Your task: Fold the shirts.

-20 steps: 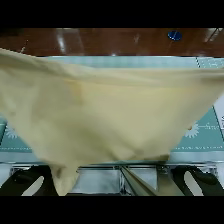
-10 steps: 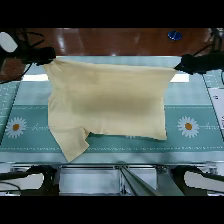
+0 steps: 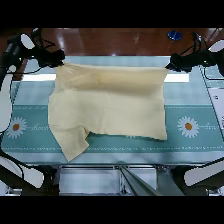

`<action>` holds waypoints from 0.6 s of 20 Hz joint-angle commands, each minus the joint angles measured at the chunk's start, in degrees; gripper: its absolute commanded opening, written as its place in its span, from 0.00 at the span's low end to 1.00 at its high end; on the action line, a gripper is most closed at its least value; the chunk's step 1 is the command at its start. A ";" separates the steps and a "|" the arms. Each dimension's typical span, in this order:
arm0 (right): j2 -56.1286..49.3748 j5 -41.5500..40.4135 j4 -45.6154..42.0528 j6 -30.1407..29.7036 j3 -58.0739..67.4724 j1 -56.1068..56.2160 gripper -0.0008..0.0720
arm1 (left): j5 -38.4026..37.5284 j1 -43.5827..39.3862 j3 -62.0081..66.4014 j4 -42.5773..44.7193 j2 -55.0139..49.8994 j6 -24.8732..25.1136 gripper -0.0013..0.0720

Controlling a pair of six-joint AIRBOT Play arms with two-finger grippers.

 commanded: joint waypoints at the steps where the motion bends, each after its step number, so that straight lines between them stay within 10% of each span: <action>1: 0.50 9.05 -0.04 -2.38 0.85 -1.70 0.04 | -11.91 1.27 0.90 -1.29 -0.39 7.65 0.04; 12: 0.61 15.39 -4.83 -1.95 -14.12 -1.64 0.04 | -21.92 1.18 -9.44 -1.38 -1.29 13.90 0.05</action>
